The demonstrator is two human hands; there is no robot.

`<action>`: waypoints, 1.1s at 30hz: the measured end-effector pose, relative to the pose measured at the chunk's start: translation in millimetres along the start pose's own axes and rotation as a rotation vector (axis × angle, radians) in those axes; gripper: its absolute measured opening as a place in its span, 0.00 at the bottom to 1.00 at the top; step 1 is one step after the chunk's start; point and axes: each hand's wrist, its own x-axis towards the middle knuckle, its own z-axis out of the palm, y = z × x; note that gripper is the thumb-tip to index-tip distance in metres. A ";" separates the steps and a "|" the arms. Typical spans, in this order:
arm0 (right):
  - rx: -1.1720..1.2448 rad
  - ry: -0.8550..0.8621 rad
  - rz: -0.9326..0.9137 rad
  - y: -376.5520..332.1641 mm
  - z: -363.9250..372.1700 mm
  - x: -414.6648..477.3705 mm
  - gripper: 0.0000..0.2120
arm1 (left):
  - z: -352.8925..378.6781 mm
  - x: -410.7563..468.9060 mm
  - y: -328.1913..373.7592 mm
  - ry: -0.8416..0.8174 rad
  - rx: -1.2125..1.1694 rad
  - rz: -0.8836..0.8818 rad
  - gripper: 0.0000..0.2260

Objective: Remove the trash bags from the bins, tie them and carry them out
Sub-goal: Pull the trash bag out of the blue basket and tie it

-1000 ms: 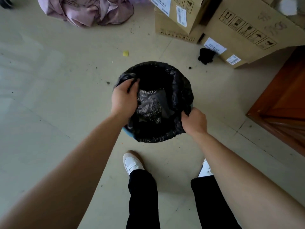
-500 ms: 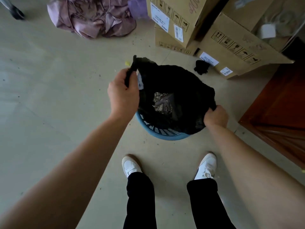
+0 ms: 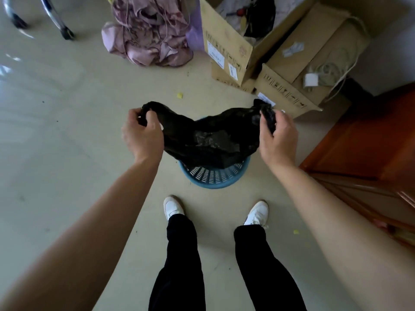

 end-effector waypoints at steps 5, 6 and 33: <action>0.005 -0.058 -0.053 -34.3 -40.6 -2.1 0.13 | -47.8 -34.6 15.8 -0.050 0.221 0.007 0.07; 0.050 -0.033 -0.057 -46.1 -48.8 -3.6 0.12 | -62.8 -36.7 21.2 0.027 0.178 -0.026 0.07; -0.149 -0.469 0.163 -171.1 206.0 -236.6 0.19 | -310.3 41.6 -273.0 -0.231 0.078 -0.300 0.13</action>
